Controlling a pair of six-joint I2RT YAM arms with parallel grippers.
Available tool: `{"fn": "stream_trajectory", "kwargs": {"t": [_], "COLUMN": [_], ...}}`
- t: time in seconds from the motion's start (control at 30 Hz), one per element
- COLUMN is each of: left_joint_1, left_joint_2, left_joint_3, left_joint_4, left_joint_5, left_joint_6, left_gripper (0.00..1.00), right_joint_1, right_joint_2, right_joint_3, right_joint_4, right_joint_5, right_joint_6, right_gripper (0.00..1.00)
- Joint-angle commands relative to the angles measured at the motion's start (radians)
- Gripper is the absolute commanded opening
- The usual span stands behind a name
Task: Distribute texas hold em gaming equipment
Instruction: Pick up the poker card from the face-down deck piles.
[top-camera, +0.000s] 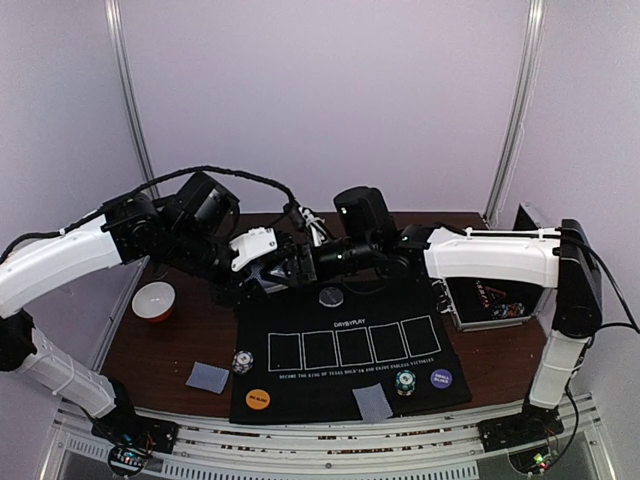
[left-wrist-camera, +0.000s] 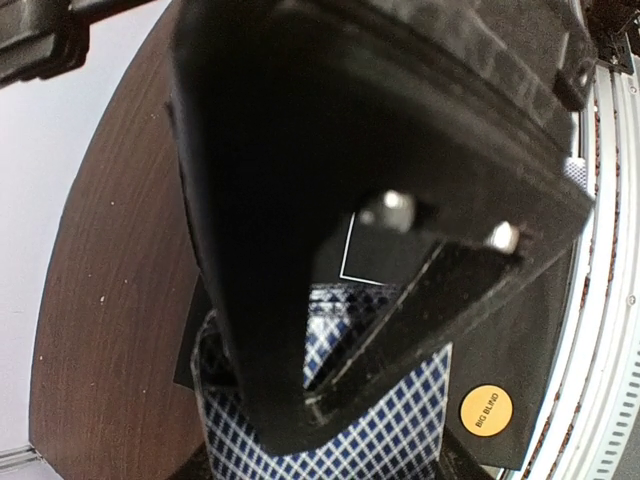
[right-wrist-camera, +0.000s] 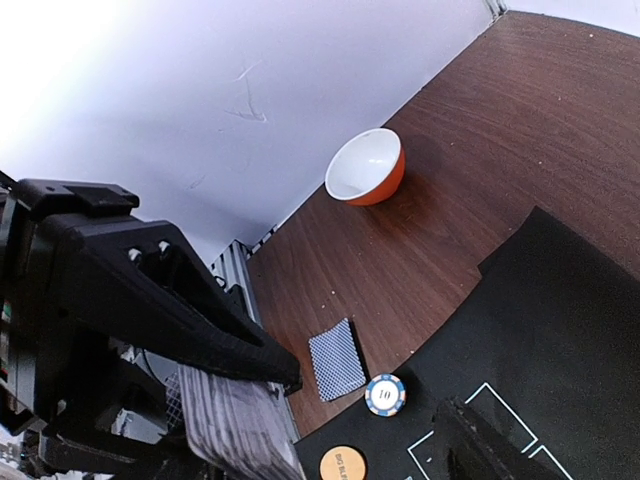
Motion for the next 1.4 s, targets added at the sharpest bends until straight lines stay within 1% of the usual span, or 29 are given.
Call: {"fn": "stream_trajectory", "kwargs": {"t": [0.0,0.17,0.37,0.47,0.7,1.0,1.1,1.23,1.37], "left_joint_1": [-0.002,-0.002,-0.002,-0.002,-0.002,-0.002,-0.002,-0.002,-0.002], "left_joint_2": [0.000,0.003,0.000,0.000,0.004,0.000,-0.001,-0.003,-0.005], "left_joint_3": [0.002,0.004,-0.003,-0.011,-0.016,-0.024,-0.027,-0.032,-0.036], "left_joint_4": [0.048,0.049,0.048,0.049,0.051,0.056,0.056,0.057,0.059], "left_joint_5": [-0.014,-0.019,-0.031,-0.043,-0.060,-0.067,-0.069,-0.073,-0.079], "left_joint_6": [0.013,0.012,0.010,0.007,0.002,0.000,-0.001,-0.003,-0.006], "left_gripper": [0.49,0.49,0.49,0.49,0.49,0.49,0.49,0.49,0.49], "right_joint_1": [-0.004,-0.003,-0.004,-0.003,-0.003,-0.003,-0.004,-0.003,-0.003], "right_joint_2": [-0.062,-0.071,-0.073,-0.076,-0.075,-0.080,-0.079,-0.081,-0.089], "right_joint_3": [0.008,0.017,0.042,0.051,0.080,0.109,0.120,0.132,0.137], "right_joint_4": [-0.117,-0.146,-0.177,-0.189,-0.253,-0.305,-0.324,-0.347,-0.374], "right_joint_5": [0.078,0.077,0.064,0.062,0.071,0.085,0.085,0.089,0.094], "right_joint_6": [-0.058,-0.068,-0.076,-0.079,-0.092,-0.107,-0.114,-0.121,-0.129], "right_gripper": [0.69,0.58,0.35,0.27,0.20,0.20,0.10,0.01,0.00]}}
